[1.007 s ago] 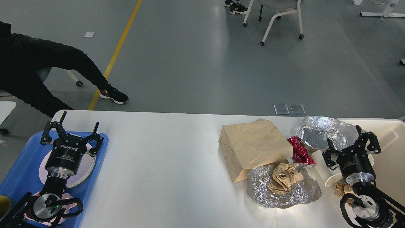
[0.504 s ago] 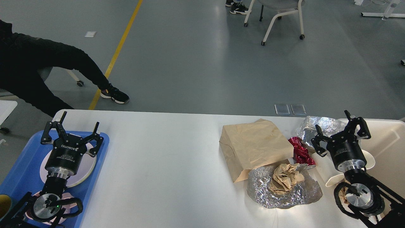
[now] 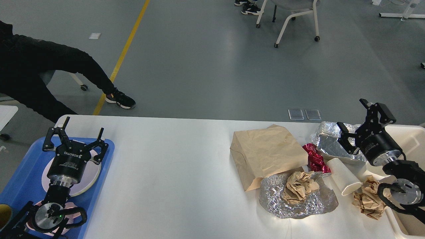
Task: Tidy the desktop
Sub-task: 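Raise the right gripper and move it above the brown paper bag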
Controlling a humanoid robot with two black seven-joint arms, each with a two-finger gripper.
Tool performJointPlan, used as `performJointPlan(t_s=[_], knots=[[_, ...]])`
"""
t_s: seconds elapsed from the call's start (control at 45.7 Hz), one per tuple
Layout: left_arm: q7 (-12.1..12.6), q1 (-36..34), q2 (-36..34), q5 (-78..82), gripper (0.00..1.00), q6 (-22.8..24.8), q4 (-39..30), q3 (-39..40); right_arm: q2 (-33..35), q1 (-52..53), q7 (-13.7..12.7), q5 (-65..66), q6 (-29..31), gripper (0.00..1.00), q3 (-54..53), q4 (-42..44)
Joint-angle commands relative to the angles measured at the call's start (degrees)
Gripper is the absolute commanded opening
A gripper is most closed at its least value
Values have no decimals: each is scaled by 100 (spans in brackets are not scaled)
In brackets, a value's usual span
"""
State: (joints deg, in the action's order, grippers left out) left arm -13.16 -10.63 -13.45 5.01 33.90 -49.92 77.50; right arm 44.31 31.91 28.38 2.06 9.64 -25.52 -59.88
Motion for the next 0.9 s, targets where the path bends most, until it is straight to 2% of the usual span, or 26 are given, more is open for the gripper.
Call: performJointPlan(t_s=[0.0, 0.131, 0.307, 0.438, 0.525, 0.613, 0.679, 0.744, 0.876], knots=[[7, 0, 1, 0, 96, 3, 0, -6, 376, 1710, 0, -4, 108, 100, 2328, 2], [7, 0, 1, 0, 96, 3, 0, -6, 324, 3065, 0, 5, 301, 100, 4157, 11], [7, 0, 1, 0, 96, 3, 0, -6, 175, 4304, 0, -4, 503, 100, 5978, -15], [7, 0, 1, 0, 96, -6, 0, -6, -80, 5113, 0, -48, 1416, 100, 6997, 20], [7, 0, 1, 0, 96, -6, 0, -6, -519, 5790, -8, -91, 2005, 100, 8007, 46], [7, 0, 1, 0, 96, 3, 0, 2, -1134, 6432, -52, -162, 2296, 100, 9062, 38], [7, 0, 1, 0, 96, 3, 0, 2, -1547, 6757, -140, -153, 2445, 100, 9406, -24], [7, 0, 1, 0, 96, 3, 0, -6, -1864, 7021, -543, -136, 2866, 100, 9512, -33], [7, 0, 1, 0, 96, -6, 0, -6, -2426, 7785, -1984, -171, 3702, 100, 9504, -226]])
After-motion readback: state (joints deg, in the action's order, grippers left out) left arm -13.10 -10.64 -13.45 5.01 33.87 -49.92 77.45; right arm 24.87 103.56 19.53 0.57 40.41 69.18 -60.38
